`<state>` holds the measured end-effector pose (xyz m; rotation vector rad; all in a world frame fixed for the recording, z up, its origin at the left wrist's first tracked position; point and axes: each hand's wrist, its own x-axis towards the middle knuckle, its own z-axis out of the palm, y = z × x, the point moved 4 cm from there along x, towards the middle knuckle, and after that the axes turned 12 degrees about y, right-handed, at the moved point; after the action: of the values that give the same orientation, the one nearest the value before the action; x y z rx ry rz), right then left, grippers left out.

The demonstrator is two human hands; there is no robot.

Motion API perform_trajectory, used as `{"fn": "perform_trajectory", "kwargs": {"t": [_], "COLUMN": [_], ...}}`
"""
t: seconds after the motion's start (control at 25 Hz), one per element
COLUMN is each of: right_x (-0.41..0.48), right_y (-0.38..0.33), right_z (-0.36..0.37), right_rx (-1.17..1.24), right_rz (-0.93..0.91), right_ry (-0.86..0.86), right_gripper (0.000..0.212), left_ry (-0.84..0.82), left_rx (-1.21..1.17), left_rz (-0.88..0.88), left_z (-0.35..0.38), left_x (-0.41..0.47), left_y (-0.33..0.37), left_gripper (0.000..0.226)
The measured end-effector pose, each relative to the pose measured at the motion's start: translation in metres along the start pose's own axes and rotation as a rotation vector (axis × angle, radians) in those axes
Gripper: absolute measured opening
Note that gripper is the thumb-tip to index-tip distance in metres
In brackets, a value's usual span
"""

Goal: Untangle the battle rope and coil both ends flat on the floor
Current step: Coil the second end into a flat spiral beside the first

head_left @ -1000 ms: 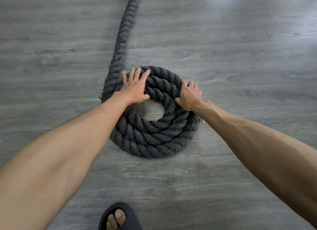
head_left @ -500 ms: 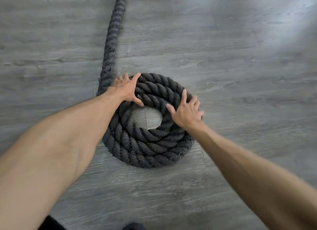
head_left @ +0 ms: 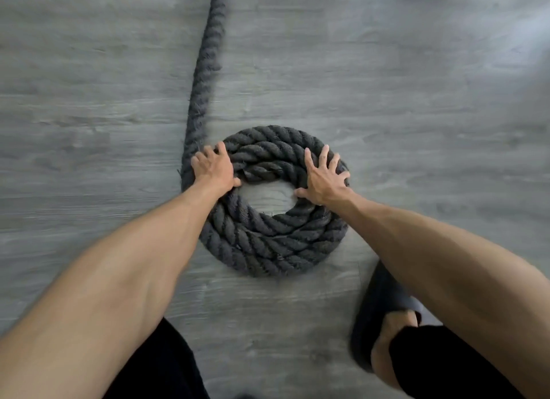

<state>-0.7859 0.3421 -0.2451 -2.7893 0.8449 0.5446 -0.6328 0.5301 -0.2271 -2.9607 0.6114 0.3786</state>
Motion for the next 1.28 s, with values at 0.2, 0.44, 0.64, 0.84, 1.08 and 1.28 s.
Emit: {"fn": "perform_trajectory", "kwargs": {"t": [0.2,0.44,0.64,0.84,1.08,1.28], "right_x": [0.081,0.173,0.218,0.164,0.154,0.233], "right_y": [-0.009,-0.022,-0.036,0.0,0.005,-0.004], "right_z": [-0.03,-0.069,-0.092,-0.066,-0.069,-0.098], "right_rx": [-0.105,-0.231,-0.213,0.054,0.143,0.072], "right_rz": [-0.27,-0.578,-0.706,-0.09,0.016,-0.211], "right_ry": [0.002,0.011,0.037,0.169,0.004,-0.049], "right_gripper": [0.111,0.109,0.107,0.119,0.122,0.123], "left_ry": [0.007,-0.089,0.089,0.026,-0.101,-0.161], "left_rx": [0.177,-0.083,-0.021,0.012,0.079,0.176], "left_rz": [0.002,0.154,-0.007,-0.088,-0.152,-0.179], "left_z": [-0.012,-0.025,-0.011,-0.022,-0.057,-0.071], "left_x": [0.033,0.107,0.132,0.14,0.157,0.19], "left_y": [0.0,0.064,0.067,0.074,0.08,0.066], "left_gripper": [0.118,0.146,0.117,0.112,0.14,0.123]}}
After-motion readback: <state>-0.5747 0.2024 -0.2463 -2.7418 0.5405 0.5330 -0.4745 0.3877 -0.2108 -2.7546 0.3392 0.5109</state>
